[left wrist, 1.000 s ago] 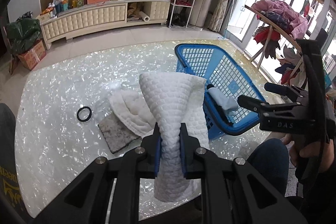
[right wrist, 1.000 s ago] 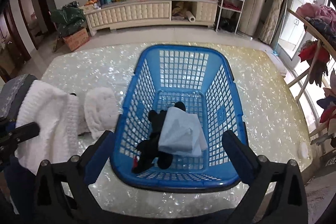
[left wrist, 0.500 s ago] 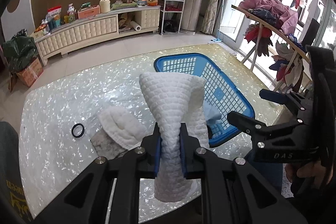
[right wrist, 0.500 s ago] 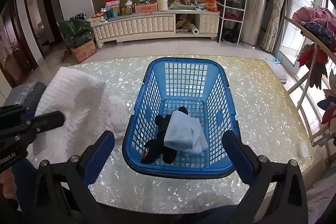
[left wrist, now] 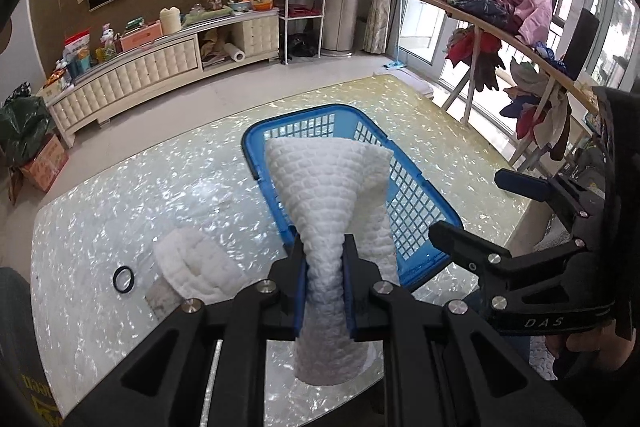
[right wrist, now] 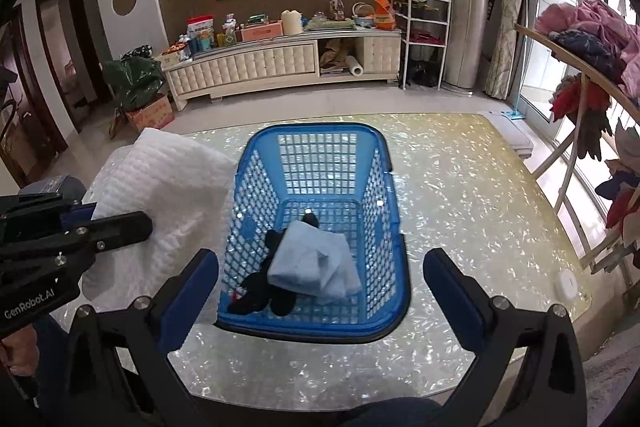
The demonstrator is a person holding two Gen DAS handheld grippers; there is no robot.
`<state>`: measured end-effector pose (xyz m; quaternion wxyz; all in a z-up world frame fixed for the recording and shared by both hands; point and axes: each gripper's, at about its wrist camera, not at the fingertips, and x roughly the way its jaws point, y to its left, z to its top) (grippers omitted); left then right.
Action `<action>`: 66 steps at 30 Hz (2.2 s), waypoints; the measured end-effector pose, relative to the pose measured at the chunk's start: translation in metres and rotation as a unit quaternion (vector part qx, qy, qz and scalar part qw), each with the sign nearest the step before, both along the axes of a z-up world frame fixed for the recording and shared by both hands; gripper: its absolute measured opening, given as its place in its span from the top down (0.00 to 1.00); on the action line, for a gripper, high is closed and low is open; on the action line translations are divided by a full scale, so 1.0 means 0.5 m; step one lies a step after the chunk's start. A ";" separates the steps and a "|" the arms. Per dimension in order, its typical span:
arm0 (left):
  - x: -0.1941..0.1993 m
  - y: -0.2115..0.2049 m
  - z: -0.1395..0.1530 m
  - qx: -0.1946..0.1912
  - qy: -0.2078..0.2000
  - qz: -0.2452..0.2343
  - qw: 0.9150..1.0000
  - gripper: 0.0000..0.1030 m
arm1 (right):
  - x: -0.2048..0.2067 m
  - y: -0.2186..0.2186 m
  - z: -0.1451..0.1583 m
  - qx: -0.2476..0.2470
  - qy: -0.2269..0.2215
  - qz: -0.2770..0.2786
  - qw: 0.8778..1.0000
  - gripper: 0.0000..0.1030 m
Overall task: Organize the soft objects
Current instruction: 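Carry the white quilted towel over the basket and open the left tool, then withdraw both tools from the basket back over the table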
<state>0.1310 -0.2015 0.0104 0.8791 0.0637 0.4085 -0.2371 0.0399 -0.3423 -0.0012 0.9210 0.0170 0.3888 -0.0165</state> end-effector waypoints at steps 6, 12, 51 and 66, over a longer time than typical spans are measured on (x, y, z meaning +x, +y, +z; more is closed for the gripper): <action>0.032 -0.041 -0.009 0.011 0.001 -0.011 1.000 0.87 | 0.009 -0.024 -0.010 0.009 0.004 -0.006 1.000 0.00; 0.074 -0.083 -0.030 0.025 0.007 -0.014 1.000 0.87 | 0.021 -0.034 -0.027 0.013 0.014 -0.003 1.000 0.00; 0.181 -0.154 -0.129 0.030 0.057 -0.027 0.998 0.19 | 0.054 -0.067 -0.070 0.041 0.053 -0.020 0.998 0.01; 0.125 -0.115 -0.054 0.042 0.010 -0.021 0.999 0.00 | 0.027 -0.048 -0.035 0.039 0.033 -0.014 0.999 0.01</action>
